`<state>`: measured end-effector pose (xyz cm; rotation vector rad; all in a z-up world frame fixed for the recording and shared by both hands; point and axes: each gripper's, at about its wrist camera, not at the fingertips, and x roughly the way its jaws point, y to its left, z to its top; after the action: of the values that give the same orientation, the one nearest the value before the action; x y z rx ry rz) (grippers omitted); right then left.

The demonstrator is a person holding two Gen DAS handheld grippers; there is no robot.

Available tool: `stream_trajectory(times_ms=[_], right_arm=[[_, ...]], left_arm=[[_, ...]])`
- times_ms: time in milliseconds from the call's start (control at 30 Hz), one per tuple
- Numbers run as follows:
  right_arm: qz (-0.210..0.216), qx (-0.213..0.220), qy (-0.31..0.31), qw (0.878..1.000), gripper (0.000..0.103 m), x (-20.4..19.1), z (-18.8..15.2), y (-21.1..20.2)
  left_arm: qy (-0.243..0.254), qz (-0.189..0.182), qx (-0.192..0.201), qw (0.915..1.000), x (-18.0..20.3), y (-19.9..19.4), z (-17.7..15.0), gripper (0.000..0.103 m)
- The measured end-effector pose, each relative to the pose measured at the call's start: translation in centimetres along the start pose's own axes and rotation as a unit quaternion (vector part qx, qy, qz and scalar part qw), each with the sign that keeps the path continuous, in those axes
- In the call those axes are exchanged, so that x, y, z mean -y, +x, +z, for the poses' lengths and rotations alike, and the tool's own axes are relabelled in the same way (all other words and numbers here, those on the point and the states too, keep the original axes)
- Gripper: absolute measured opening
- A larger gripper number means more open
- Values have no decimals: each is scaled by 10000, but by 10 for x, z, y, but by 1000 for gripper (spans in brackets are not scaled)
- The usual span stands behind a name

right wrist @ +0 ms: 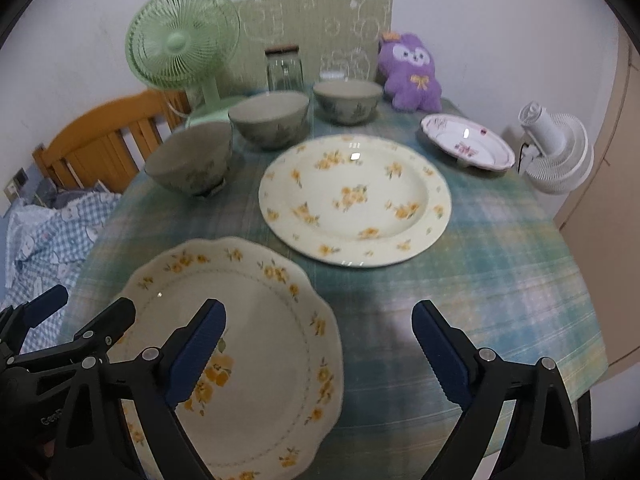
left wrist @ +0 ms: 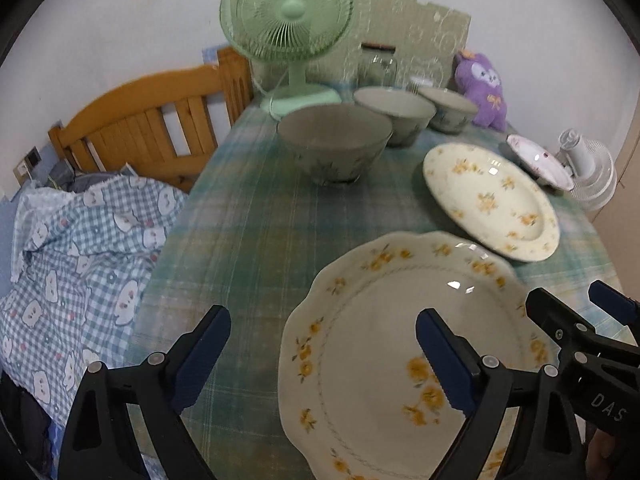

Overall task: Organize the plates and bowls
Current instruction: 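Close both grippers on the rim of the large yellow-flowered plate, then lift the plate with both grippers and carry it toward the medium yellow plate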

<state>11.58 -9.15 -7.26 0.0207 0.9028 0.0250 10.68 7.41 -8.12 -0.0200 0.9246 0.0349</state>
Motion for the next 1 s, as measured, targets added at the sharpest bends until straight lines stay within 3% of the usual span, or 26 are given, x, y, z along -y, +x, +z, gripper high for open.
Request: stream_trajectory(times_ms=[167,367,433,467,500,633,1000], right_arm=[[-138,-223,39,9996,94,-10,-6,23],[-199,-559,154,9981,83,-12,-15,46],[-201,-676,172,9974,76,-12,-17,51],[-203,-723,176,9970,73,-12,-18,53],[-201,-777,180,9966,67,-12,-19,56],[-126,-976,200,9949,59,-11,-19,62],[-85,-1082,255,9938,56,-9,-18,62]], left_arm=[[76,-93,-300,9995,-5,23,-5,89],[161,-341,-547,9978,-4,42,-9,80],[179,-409,-608,9971,-3,45,-10,73],[175,-440,-637,9968,-3,47,-10,62],[152,-477,-680,9964,-3,49,-10,59],[81,-546,-731,9958,-7,49,-8,58],[58,-600,-874,9943,-2,51,-5,62]])
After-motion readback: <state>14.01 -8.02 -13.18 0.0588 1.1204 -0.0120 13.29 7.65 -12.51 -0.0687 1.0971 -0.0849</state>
